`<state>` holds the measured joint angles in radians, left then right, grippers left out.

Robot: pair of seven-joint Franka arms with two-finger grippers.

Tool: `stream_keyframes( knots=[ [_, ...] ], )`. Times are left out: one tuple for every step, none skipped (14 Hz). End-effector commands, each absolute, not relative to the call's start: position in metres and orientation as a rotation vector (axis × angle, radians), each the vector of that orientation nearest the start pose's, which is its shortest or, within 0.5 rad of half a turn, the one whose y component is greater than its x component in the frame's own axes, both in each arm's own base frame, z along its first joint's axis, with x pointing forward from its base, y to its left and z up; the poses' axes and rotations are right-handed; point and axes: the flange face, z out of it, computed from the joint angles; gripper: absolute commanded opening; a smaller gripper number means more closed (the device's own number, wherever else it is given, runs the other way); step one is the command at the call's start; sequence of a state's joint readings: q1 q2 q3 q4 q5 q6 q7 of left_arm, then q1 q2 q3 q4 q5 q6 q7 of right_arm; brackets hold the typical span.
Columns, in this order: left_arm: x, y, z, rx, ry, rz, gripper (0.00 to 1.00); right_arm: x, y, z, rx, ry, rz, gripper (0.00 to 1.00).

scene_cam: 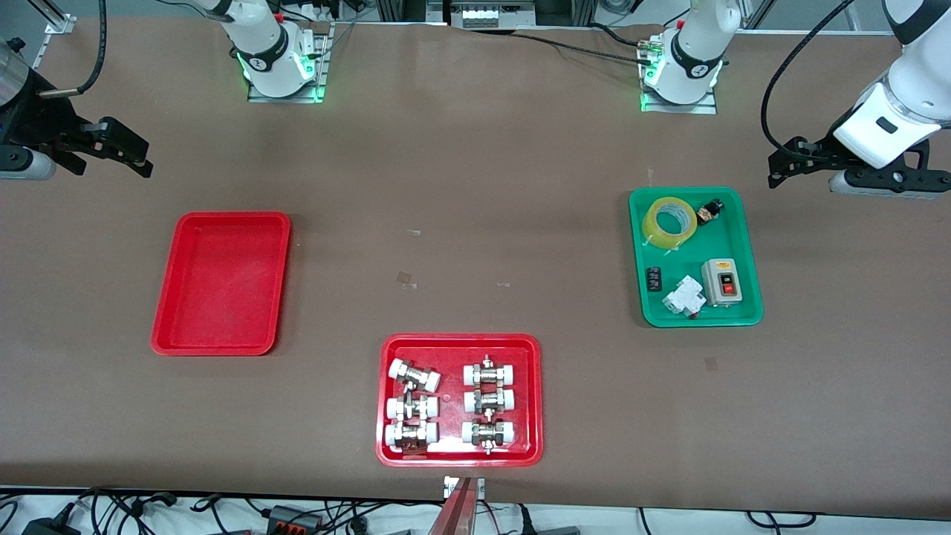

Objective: Left arm passes tape to right arm into tray

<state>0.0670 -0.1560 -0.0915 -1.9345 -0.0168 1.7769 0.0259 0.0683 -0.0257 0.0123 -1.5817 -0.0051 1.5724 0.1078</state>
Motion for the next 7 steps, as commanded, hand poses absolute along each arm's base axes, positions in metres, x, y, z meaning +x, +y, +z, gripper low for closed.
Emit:
stream_keyframes(
  knots=[
    [0.507,-0.017,0.554,-3.150,0.066,-0.004,1.00,0.544,0.043,0.637,-3.144,0.034,-0.017,1.00],
    [0.507,-0.016,0.554,-3.150,0.064,-0.004,1.00,0.544,0.043,0.637,-3.144,0.041,-0.017,1.00],
    [0.509,-0.014,0.552,-3.153,0.051,-0.004,1.00,0.544,0.043,0.639,-3.144,0.036,-0.034,1.00],
    [0.520,-0.009,0.553,-3.158,0.050,0.000,1.00,0.544,0.043,0.640,-3.144,0.027,-0.034,1.00],
    [0.534,-0.008,0.547,-3.163,0.042,0.051,1.00,0.544,0.044,0.638,-3.146,0.029,-0.025,1.00],
    [0.547,-0.007,0.542,-3.166,0.041,0.121,1.00,0.544,0.045,0.638,-3.146,0.034,-0.025,1.00],
    [0.565,-0.009,0.520,-3.166,0.052,0.225,1.00,0.544,0.044,0.639,-3.146,0.039,-0.027,1.00]
  ],
)
